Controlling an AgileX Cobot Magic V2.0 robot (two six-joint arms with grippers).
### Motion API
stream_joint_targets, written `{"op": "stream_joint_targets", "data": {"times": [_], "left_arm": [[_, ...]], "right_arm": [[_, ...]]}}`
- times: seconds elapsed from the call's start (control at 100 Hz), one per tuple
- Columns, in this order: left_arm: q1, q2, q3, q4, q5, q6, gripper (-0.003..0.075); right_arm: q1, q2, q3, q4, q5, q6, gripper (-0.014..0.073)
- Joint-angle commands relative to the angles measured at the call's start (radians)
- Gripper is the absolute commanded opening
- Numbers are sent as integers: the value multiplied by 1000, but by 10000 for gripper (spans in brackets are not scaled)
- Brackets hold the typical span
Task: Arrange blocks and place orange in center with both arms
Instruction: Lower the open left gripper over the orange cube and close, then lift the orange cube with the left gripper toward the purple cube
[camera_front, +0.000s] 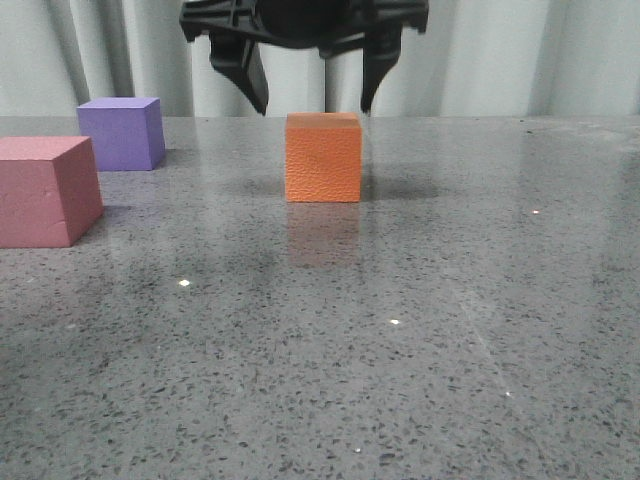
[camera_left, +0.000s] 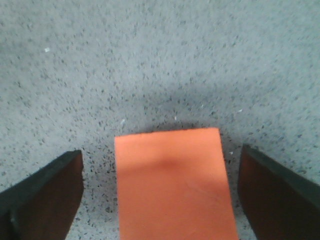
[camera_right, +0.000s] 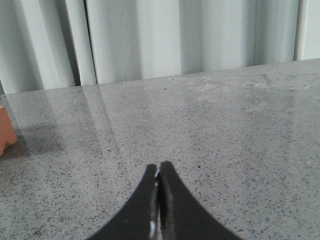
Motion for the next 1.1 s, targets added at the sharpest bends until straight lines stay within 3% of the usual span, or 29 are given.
{"op": "stream_joint_targets", "data": {"times": [0.0, 0.26, 0.35, 0.44, 0.59, 0.66, 1.09], "left_arm": [[-8, -32, -34, 2, -22, -11, 585], [-8, -4, -34, -30, -19, -11, 584], [-8, -4, -34, -30, -21, -7, 550], [-8, -4, -34, -30, -21, 1, 454], [-8, -7, -34, -27, -23, 27, 200], [-9, -22, -34, -27, -23, 60, 139], [-7, -219, -34, 147, 31, 105, 140]], "right_arm": [[0, -19, -13, 2, -84, -1, -67], [0, -19, -13, 2, -84, -1, -67], [0, -19, -13, 2, -84, -1, -67], [0, -19, -13, 2, -84, -1, -67], [0, -19, -13, 2, -84, -1, -67], [0, -19, -13, 2, -84, -1, -67], [0, -19, -13, 2, -84, -1, -67]]}}
